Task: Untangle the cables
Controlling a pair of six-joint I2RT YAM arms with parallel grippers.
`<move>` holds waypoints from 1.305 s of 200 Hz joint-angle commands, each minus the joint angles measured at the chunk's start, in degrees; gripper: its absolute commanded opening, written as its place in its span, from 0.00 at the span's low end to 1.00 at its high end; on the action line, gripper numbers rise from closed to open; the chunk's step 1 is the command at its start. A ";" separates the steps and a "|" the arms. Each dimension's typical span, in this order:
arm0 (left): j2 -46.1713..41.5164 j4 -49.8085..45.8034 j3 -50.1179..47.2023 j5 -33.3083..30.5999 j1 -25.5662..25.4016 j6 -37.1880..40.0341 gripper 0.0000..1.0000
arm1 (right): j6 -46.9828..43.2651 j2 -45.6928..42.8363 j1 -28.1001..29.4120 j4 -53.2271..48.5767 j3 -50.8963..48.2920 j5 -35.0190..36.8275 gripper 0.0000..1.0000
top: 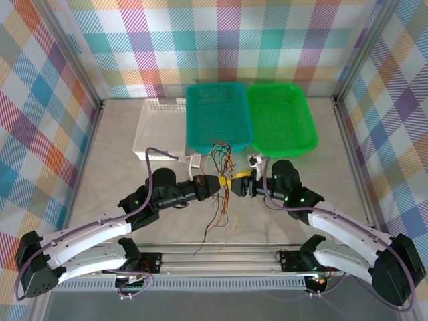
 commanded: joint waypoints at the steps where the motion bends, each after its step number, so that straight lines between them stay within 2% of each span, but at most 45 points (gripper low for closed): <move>1: -1.33 3.95 0.84 -0.39 -0.39 -1.47 0.00 | -3.11 0.70 1.61 5.38 -0.55 6.27 0.56; 16: -1.77 3.52 0.60 -0.58 -0.39 -1.58 0.00 | -4.65 0.29 2.67 7.00 -0.95 9.01 0.52; 31: -2.44 2.95 0.26 -0.95 -0.39 -1.61 0.00 | -5.72 -0.08 3.19 6.80 -0.65 10.47 0.34; 56: -4.18 0.89 0.17 -2.14 -0.41 -1.20 0.00 | -6.38 -0.18 3.28 4.87 0.02 9.93 0.14; 75: -6.82 -6.69 2.46 -5.54 -0.26 1.62 0.00 | -7.06 -1.13 3.28 0.66 0.41 10.22 0.00; 105: -11.82 -20.16 7.54 -12.42 2.13 4.67 0.00 | -7.78 -1.76 3.20 -9.37 0.59 13.88 0.00; 144: -13.58 -31.77 13.43 -16.03 7.28 5.98 0.00 | -7.03 2.56 3.10 -19.69 2.43 17.72 0.00; 190: -13.76 -39.30 19.17 -17.48 13.23 9.07 0.00 | -6.59 8.41 2.01 -28.41 5.66 19.65 0.00; 220: -13.63 -42.40 21.67 -19.04 15.24 11.60 0.00 | -7.27 6.49 1.78 -27.30 4.93 15.08 0.00; 234: -14.01 -44.21 23.15 -21.22 16.01 13.08 0.00 | -7.54 4.84 1.55 -28.11 4.68 15.50 0.00; 244: -14.36 -45.54 24.46 -22.48 16.61 14.61 0.00 | -6.94 4.11 0.46 -29.91 4.72 17.62 0.00; 261: -14.97 -47.04 26.73 -23.96 17.02 17.07 0.00 | -5.14 3.69 -3.58 -31.95 3.93 17.05 0.00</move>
